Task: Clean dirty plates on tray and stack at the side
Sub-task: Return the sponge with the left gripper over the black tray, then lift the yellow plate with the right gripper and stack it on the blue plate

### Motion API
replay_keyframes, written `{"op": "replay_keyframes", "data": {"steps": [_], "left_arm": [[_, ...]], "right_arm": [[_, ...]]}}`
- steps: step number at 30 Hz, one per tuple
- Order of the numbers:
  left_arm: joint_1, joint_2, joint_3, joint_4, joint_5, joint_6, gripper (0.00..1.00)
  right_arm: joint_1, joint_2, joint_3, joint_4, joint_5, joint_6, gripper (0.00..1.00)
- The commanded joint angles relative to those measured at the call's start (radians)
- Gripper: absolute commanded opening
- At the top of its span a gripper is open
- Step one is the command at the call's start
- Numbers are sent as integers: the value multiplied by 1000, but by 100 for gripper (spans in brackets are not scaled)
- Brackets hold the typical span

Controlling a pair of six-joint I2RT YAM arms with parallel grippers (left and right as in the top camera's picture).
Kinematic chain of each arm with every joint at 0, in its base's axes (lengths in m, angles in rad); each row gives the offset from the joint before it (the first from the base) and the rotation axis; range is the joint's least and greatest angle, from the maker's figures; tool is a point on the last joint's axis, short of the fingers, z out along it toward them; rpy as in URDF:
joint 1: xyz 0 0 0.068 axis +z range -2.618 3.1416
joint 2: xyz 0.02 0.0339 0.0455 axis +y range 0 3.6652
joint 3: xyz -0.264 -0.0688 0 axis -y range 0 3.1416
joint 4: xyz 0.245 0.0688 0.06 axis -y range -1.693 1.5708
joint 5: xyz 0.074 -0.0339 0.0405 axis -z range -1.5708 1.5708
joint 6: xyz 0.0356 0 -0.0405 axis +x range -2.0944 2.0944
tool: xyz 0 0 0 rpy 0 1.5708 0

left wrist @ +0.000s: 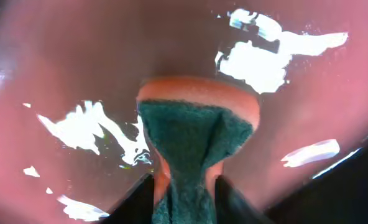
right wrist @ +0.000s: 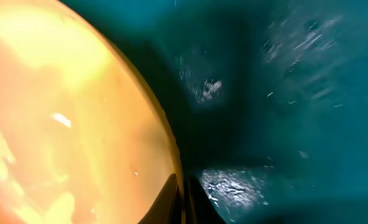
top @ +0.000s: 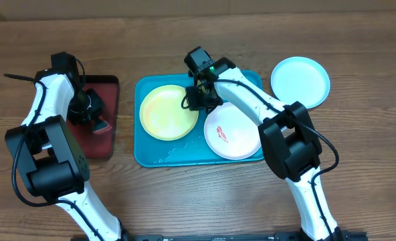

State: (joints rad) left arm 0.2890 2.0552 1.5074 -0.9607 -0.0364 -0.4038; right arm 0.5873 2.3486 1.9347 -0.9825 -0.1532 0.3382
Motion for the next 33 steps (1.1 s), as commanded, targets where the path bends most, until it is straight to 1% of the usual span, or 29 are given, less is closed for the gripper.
{"op": "replay_keyframes", "data": {"steps": [1,2,4,7,10,13,17,20,23,26,33], "left_arm": [[5,-32,-6,-3,-24,15,57],[5,-32,-6,-3,-24,15,63],[5,-32,-6,-3,-24,15,84],[5,-32,-6,-5,-23,15,86],[5,-32,-6,-10,-23,15,92],[5,-32,-6,-10,-23,15,93],[5,-32,-6,-10,-23,15,95],[5,-32,-6,-11,-22,15,97],[5,-32,-6,-11,-22,15,98],[5,-32,-6,-11,-22,15,98],[5,-32,-6,-11,-18,15,98]], "right_arm": [[11,-37,134,-43,162,-55,4],[21,-47,166,-68,229,-62,4],[39,-66,209,-105,351,-81,4],[74,-101,241,-131,538,-124,4],[117,-140,242,-130,734,-166,4],[167,-163,242,-127,917,-231,4],[228,-168,242,-119,1106,-309,4],[266,-168,242,-119,1213,-377,4],[295,-168,242,-119,1314,-399,4],[308,-168,242,-119,1357,-399,4],[309,-168,242,-119,1358,-399,4]]}}
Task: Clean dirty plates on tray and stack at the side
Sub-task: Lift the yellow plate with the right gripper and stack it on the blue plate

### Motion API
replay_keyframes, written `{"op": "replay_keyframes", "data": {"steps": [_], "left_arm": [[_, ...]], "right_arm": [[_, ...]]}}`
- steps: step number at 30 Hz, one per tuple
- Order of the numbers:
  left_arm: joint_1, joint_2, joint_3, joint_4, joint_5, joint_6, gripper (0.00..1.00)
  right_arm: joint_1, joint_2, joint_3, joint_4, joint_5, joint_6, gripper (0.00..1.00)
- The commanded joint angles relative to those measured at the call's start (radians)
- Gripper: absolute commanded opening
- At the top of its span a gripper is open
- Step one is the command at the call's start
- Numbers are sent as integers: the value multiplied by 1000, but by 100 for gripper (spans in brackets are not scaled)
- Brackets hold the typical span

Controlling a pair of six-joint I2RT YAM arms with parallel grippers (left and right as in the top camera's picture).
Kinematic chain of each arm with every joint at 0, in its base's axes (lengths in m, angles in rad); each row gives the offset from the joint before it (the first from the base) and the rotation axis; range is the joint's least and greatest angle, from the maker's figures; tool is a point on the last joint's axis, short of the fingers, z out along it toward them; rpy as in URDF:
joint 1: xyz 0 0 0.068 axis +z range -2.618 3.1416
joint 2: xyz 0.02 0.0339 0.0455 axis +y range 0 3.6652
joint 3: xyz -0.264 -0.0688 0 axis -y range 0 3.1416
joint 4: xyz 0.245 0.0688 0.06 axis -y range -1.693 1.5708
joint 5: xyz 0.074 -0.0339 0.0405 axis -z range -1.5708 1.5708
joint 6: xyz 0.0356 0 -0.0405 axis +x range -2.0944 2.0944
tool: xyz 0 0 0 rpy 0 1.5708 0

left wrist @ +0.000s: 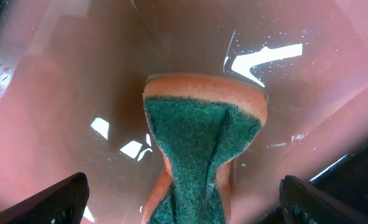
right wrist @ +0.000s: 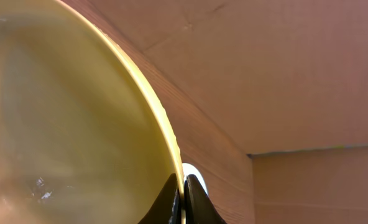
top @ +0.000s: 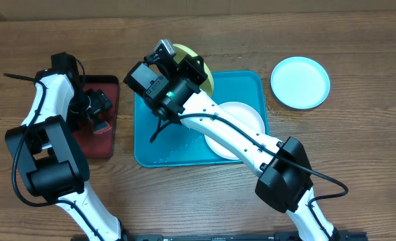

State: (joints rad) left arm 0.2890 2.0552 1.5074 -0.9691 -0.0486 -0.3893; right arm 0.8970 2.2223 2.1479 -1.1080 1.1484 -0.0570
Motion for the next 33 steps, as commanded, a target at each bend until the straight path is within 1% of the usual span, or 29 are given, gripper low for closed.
{"op": "replay_keyframes", "data": {"steps": [1,6,7,10,12,16,18,24,28,31,33], "left_arm": [[5,-32,-6,-3,-5,0,98],[5,-32,-6,-3,-5,0,98],[5,-32,-6,-3,-5,0,98],[5,-32,-6,-6,-6,0,98],[5,-32,-6,-10,-6,1,99],[5,-32,-6,-13,-6,1,99],[5,-32,-6,-13,-6,1,99],[5,-32,-6,-13,-6,0,100],[5,-32,-6,-12,-6,0,100],[5,-32,-6,-9,-6,0,100],[5,-32,-6,-7,-6,0,100]], "right_arm": [[-2,-42,29,6,56,-4,4],[-3,-42,29,6,50,10,4],[-7,-42,29,5,23,24,4],[-40,-42,29,6,-158,73,4],[-96,-42,29,7,-327,142,4],[-262,-42,29,-17,-647,305,4],[-360,-42,29,-44,-783,356,4],[-682,-42,28,-118,-1169,372,4],[-877,-39,16,-164,-1260,372,4],[-990,-36,10,-219,-1263,371,4],[-1057,-36,-6,-242,-1263,345,4]]}}
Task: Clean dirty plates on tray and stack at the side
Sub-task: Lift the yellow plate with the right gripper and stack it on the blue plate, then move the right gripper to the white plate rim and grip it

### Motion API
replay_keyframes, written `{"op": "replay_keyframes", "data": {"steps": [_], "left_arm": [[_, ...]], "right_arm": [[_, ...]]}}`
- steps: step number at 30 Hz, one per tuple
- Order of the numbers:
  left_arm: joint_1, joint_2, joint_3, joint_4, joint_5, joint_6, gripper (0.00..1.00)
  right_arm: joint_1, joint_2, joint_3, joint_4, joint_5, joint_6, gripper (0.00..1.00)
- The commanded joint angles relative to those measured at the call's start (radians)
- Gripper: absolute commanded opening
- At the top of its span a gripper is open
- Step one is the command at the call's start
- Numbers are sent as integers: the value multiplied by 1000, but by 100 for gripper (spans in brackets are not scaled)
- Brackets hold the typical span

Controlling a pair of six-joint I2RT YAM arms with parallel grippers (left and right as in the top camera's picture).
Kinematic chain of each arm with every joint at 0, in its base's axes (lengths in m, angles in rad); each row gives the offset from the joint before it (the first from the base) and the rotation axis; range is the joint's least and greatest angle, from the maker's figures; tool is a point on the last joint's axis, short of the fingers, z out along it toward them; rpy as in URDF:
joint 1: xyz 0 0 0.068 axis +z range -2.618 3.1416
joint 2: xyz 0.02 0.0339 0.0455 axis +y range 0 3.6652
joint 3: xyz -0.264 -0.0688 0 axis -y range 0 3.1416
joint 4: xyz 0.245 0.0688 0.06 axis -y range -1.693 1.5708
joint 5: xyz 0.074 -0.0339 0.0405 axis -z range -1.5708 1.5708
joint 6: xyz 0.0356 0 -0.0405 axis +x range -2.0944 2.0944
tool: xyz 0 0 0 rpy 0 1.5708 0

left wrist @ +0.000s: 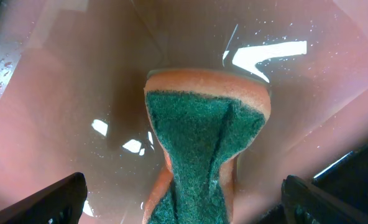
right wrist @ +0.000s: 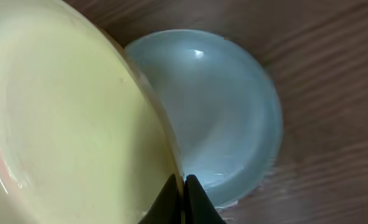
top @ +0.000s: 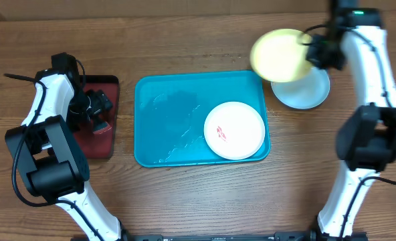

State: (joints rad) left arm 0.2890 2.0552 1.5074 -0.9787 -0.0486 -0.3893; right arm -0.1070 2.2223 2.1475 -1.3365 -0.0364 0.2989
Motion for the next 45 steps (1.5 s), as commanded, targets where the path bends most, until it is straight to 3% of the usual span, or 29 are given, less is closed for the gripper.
{"op": "replay_keyframes", "data": {"steps": [1,13,14,17,20,28,34,37,41,45], "left_arm": [[5,-32,-6,4,-6,0,100],[5,-32,-6,6,-2,0,100],[5,-32,-6,7,-2,0,100],[5,-32,-6,7,-2,0,100],[5,-32,-6,6,-2,0,100],[5,-32,-6,-3,-2,0,100],[5,-32,-6,-4,-2,0,100],[5,-32,-7,-5,-2,0,100],[5,-32,-6,-5,-2,0,100],[5,-32,-7,-6,-2,0,100]], "right_arm": [[-77,-36,-16,-17,-77,-27,4],[-171,-36,-259,145,-70,-44,7],[-171,-35,-275,159,-70,-44,18],[-171,-34,-283,166,-71,-44,69],[-170,-38,-265,146,-107,-44,87],[-94,-151,-221,111,-519,-384,90],[86,-156,-244,50,-343,-397,92],[185,-151,-299,43,-271,-509,92],[309,-150,-404,90,-101,-531,92],[380,-150,-489,168,-58,-531,92]]}}
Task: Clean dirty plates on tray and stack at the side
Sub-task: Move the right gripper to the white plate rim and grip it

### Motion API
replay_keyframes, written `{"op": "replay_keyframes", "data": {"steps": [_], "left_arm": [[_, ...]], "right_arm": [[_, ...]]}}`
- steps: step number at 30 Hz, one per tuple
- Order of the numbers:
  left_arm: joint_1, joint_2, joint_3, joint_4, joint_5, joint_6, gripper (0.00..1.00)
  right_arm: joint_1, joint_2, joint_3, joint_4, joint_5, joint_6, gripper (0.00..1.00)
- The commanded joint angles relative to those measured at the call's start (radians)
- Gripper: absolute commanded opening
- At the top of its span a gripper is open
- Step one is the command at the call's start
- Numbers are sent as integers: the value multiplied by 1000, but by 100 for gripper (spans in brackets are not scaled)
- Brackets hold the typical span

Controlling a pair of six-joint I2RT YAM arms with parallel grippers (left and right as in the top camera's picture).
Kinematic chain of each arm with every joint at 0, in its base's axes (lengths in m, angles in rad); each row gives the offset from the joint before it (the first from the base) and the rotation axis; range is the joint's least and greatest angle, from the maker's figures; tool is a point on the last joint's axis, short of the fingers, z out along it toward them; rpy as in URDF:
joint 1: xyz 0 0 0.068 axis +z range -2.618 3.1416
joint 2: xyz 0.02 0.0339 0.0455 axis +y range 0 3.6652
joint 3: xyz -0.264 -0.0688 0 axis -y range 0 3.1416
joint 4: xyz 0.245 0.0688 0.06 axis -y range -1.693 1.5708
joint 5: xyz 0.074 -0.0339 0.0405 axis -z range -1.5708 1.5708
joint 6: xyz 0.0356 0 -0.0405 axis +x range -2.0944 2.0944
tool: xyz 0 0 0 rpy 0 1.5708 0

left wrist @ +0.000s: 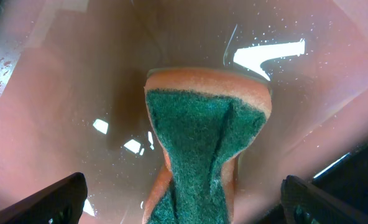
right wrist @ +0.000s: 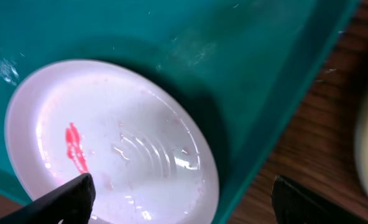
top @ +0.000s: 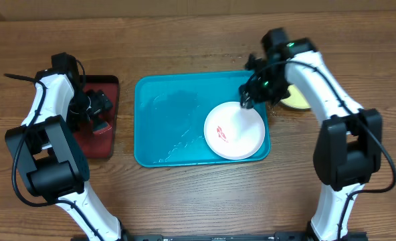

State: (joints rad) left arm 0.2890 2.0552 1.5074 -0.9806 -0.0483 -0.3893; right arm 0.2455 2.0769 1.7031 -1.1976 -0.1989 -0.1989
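A white plate (top: 235, 130) with a red smear (right wrist: 75, 146) lies at the right end of the teal tray (top: 164, 134). My right gripper (top: 251, 94) hangs open over that plate's far right rim, holding nothing (right wrist: 184, 208). A yellow plate (top: 297, 102) lies on the table right of the tray, mostly hidden by my right arm. An orange sponge (left wrist: 206, 134) with a green scrub face rests on the wet red tray (top: 108, 87). My left gripper (top: 94, 107) is open, its fingers wide apart on either side of the sponge.
Brown cardboard runs along the table's back edge. Water drops and a wet film lie on the teal tray's floor (right wrist: 246, 37). Bare wood shows between the two trays and in front of them.
My right gripper held the yellow plate over the blue plate right of the tray. Now the yellow plate lies there and the gripper is open over the white plate. The left arm has not moved.
First my right gripper was shut on the yellow plate's rim in the teal tray and my left gripper was shut on the sponge. Then the yellow plate was in the air and the left gripper open. Then it hung over the blue plate, where it now lies.
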Motion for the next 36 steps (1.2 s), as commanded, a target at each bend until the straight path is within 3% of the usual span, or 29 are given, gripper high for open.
{"op": "replay_keyframes", "data": {"steps": [1,5,10,14,19,23,36], "left_arm": [[5,-32,-6,-5,-2,0,100],[5,-32,-6,-6,-2,0,100],[5,-32,-6,-6,7,1,100],[5,-32,-6,-5,23,1,100],[5,-32,-7,-5,23,1,100],[5,-32,-6,-5,23,1,100],[5,-32,-6,2,23,1,100]], "right_arm": [[42,-5,-62,39,117,-33,92],[63,-5,-93,42,130,-21,91],[65,-4,-140,55,115,23,80],[67,-4,-177,64,93,44,77],[68,-4,-198,72,93,97,60],[68,-4,-198,71,93,152,36],[69,-3,-283,107,90,327,33]]}}
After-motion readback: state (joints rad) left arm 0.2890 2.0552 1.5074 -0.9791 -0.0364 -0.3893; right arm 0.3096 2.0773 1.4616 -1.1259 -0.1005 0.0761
